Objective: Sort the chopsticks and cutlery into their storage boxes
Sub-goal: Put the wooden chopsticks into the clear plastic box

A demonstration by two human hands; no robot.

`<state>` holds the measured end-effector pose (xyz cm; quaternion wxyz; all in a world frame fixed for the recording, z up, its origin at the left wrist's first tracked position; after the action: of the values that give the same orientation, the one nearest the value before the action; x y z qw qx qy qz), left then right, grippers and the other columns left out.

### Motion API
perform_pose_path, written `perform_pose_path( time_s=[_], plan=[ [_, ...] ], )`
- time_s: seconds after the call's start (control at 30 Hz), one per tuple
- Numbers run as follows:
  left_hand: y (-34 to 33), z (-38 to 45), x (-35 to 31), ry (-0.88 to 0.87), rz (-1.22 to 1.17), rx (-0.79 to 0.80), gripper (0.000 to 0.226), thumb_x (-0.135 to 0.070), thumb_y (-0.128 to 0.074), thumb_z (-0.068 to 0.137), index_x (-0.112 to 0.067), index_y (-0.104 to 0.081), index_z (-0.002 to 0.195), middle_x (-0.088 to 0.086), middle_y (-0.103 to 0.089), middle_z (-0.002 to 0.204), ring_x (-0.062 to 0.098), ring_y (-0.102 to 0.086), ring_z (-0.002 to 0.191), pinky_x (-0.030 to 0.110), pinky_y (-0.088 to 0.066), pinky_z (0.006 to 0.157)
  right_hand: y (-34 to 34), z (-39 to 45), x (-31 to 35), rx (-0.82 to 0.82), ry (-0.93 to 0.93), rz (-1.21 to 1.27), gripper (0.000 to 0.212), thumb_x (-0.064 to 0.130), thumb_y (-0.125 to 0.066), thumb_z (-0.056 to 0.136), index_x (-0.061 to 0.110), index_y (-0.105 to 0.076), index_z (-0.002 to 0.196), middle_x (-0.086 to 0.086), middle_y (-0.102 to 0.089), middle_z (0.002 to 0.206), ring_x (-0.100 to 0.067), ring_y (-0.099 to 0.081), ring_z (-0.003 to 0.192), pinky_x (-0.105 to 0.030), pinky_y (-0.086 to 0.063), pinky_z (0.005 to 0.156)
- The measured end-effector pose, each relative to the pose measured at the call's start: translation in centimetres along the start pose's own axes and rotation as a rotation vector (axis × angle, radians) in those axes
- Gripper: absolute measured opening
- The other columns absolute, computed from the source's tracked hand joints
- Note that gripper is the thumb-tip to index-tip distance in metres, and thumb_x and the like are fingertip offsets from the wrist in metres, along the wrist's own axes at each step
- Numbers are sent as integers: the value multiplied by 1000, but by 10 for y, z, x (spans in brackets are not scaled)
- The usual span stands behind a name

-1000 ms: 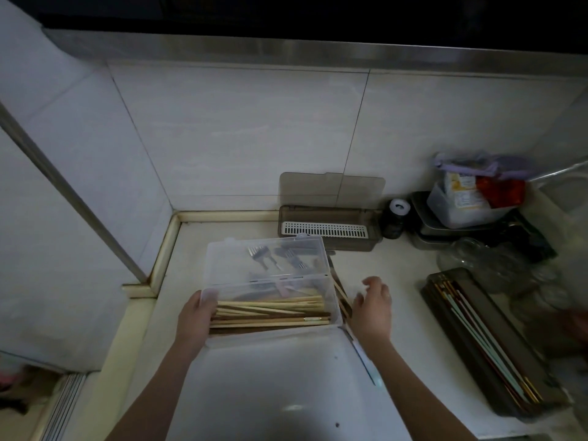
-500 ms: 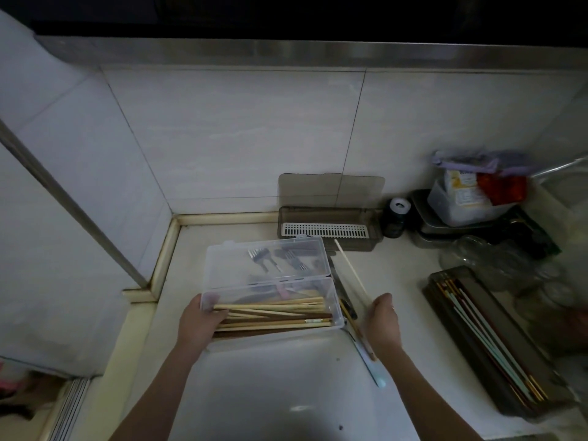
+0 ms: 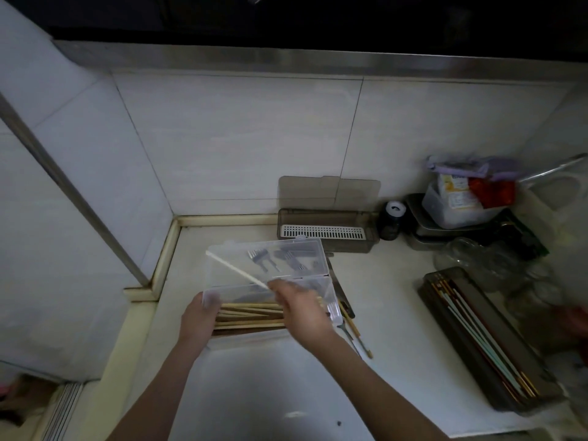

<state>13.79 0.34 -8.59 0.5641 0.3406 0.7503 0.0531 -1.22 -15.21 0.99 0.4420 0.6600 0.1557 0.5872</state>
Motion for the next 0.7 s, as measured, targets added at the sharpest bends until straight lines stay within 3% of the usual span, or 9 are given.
perform_pose_path(
  time_s=[0.1, 0.2, 0.3, 0.37, 0.4, 0.5, 0.6, 0.7],
  plan=[
    [-4, 0, 9, 142, -292, 27, 29, -42, -48, 87, -20, -67, 85, 17, -66, 98, 32, -61, 87, 38, -45, 74, -21, -3, -25, 161, -119, -208, 52, -3, -42, 92, 23, -43, 137, -8, -57, 123, -23, -55, 112, -32, -45, 95],
    [-5, 2, 12, 200, -442, 37, 34, -41, -41, 92, -18, -66, 89, 18, -64, 103, 31, -60, 90, 37, -46, 77, -18, -5, -38, 133, -132, -285, 59, -2, -42, 92, 26, -36, 144, -6, -52, 132, -23, -48, 121, -32, -38, 103],
    [-7, 8, 21, 169, -387, 32, 52, -68, -42, 77, -24, -69, 87, 10, -69, 99, 33, -63, 95, 50, -49, 91, 10, -11, -49, -169, -160, -161, 58, -12, -44, 78, 17, -57, 126, -8, -59, 122, -24, -55, 110, -30, -44, 93],
    [-6, 13, 30, 103, -314, 6, 55, -73, -43, 68, -26, -68, 83, 7, -69, 96, 31, -64, 95, 52, -47, 89, 31, -26, -74, -420, -287, -107, 46, -14, -49, 74, 12, -61, 110, -10, -61, 108, -27, -57, 97, -35, -49, 80],
    [-5, 8, 23, 94, -313, 3, 52, -70, -44, 70, -25, -68, 81, 7, -69, 95, 32, -63, 95, 53, -47, 89, 35, -34, -92, -461, -395, -94, 39, -11, -52, 76, 13, -58, 106, -9, -60, 104, -27, -56, 94, -37, -50, 77],
    [-3, -2, 8, 47, -329, -6, 34, -46, -46, 93, -22, -66, 80, 10, -68, 92, 35, -63, 94, 53, -48, 88, 27, -49, -137, -274, -669, -16, 20, 14, -57, 88, 20, -47, 105, -4, -56, 105, -21, -52, 94, -41, -51, 81],
    [-3, -1, 9, 43, -329, -22, 34, -42, -43, 97, -23, -67, 82, 10, -68, 92, 34, -63, 93, 53, -49, 87, 12, -52, -149, -49, -675, -64, 14, 28, -54, 90, 23, -46, 101, -2, -54, 102, -21, -53, 92, -41, -50, 83],
    [-3, -1, 9, 28, -332, -28, 34, -42, -42, 98, -24, -67, 82, 8, -68, 90, 33, -63, 94, 52, -49, 86, 9, -53, -152, -1, -683, -131, 14, 29, -51, 91, 21, -46, 102, -2, -56, 101, -23, -54, 92, -38, -48, 83]
  ],
)
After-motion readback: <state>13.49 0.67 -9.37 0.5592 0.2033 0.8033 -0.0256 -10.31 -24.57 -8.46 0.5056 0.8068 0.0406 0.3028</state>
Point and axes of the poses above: each hand's wrist, its own z-axis towards the middle knuckle, its own y-axis out of the back of the hand, x = y × z, the point moved 6 cm from there along z, towards the middle knuckle
